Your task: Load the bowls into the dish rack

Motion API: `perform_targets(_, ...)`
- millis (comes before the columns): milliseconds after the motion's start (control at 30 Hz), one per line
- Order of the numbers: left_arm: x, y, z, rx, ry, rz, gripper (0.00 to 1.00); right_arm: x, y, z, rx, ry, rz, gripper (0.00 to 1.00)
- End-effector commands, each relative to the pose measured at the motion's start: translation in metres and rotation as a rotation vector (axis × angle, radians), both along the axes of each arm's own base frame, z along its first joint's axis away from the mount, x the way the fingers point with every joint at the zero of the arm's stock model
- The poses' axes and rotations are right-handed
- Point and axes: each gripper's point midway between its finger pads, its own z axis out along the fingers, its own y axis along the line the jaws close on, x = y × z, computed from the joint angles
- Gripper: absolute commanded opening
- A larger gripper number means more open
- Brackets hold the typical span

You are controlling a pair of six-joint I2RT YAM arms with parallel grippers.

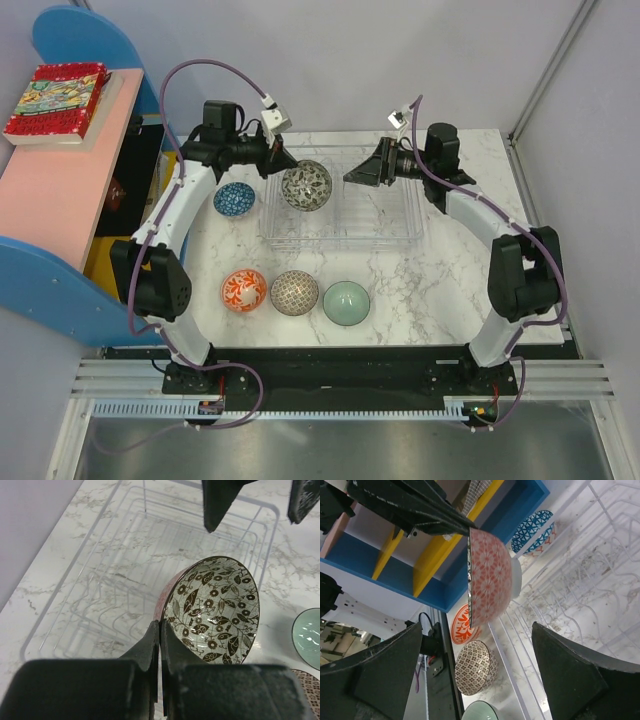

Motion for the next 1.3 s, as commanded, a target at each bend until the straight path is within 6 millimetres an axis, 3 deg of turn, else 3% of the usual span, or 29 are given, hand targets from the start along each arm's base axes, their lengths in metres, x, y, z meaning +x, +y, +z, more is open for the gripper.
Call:
perform_targets(0,-0.020,-0.023,0.033,-0.106,-0.005,-0.129,0.02,-0.003,0.010,0.010,0.061,-0.027,0.062,0.98)
perform_targets(400,-0.037,-0.040,0.035,-0.167,0.062,-0.244,0.02,-0.010,0.020,-0.018,0.045,0.032,0.101,0.98)
perform_targets(1267,-0.032,-0.048,0.022,-0.162,0.099,-0.254,0.02,-0.027,0.043,-0.019,0.058,0.057,0.162,0.97)
